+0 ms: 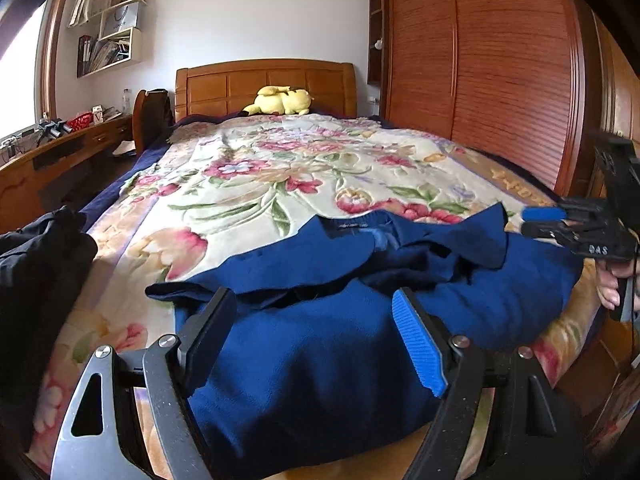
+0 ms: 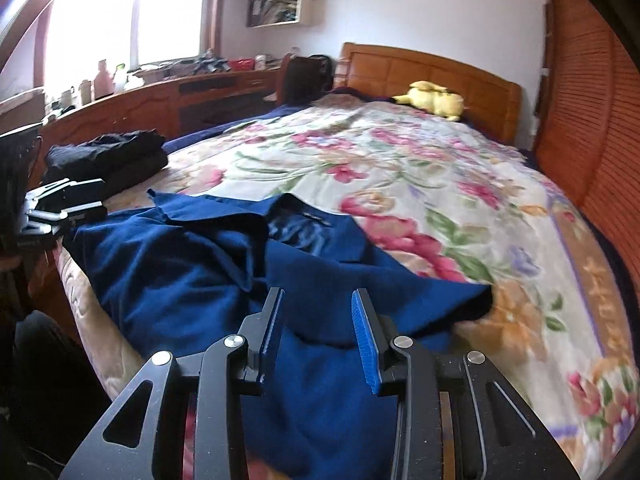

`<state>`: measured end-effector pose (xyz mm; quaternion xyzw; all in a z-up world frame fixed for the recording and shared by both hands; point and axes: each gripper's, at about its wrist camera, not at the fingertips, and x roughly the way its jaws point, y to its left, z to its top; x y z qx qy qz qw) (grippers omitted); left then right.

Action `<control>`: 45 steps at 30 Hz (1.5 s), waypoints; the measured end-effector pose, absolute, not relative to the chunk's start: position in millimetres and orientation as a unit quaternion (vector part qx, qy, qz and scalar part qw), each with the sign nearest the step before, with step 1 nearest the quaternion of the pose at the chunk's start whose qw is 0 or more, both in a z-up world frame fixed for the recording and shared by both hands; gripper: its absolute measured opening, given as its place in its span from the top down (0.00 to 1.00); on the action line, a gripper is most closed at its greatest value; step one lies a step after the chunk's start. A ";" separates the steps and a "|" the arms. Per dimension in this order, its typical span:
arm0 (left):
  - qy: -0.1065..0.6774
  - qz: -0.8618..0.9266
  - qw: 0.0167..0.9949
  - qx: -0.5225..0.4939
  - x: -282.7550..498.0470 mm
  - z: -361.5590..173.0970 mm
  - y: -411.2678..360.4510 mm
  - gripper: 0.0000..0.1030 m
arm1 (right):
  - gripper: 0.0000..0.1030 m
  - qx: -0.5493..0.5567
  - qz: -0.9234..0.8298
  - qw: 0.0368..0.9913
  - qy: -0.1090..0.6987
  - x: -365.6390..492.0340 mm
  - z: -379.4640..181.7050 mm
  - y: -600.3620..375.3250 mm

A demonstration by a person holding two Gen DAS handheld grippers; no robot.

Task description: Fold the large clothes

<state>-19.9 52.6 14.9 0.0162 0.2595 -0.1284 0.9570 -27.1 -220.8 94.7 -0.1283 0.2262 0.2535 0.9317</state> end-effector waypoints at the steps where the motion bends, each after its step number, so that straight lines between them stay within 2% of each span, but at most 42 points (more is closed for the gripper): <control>1: 0.258 -0.124 0.958 0.017 -20.4 13.3 54.7 0.21 | 0.65 -0.132 0.260 0.929 0.230 -20.6 93.7 -214.0; 14: 0.259 -0.098 0.961 0.002 -24.8 -6.2 88.2 0.21 | 0.65 -0.206 0.330 0.877 0.281 37.8 75.9 -117.5; 23: 0.262 -0.101 0.960 -0.013 -22.3 -14.7 103.9 0.21 | 0.65 -0.269 0.292 0.862 0.314 77.2 61.3 -86.1; 30: 0.270 -0.111 0.956 -0.011 -16.6 -20.8 102.5 0.21 | 0.66 -0.295 0.257 0.872 0.294 89.3 58.2 -69.3; 32: 0.272 -0.113 0.956 -0.011 -15.4 -21.6 101.9 0.21 | 0.89 -0.303 0.252 0.872 0.291 94.6 55.9 -64.6; 34: 0.273 -0.114 0.955 -0.010 -14.9 -22.2 100.5 0.21 | 0.95 -0.311 0.257 0.867 0.294 100.6 53.1 -59.4; 37: 0.277 -0.114 0.954 -0.007 -11.8 -23.8 99.1 0.21 | 0.97 -0.315 0.250 0.876 0.267 104.4 61.5 -56.1; 41: 0.281 -0.113 0.953 -0.007 -9.3 -25.9 99.0 0.21 | 0.97 -0.264 0.233 0.909 0.222 108.3 90.3 -63.6; 45: 0.284 -0.113 0.952 -0.006 -9.5 -26.8 98.7 0.21 | 0.97 -0.259 0.219 0.915 0.218 106.2 94.1 -57.0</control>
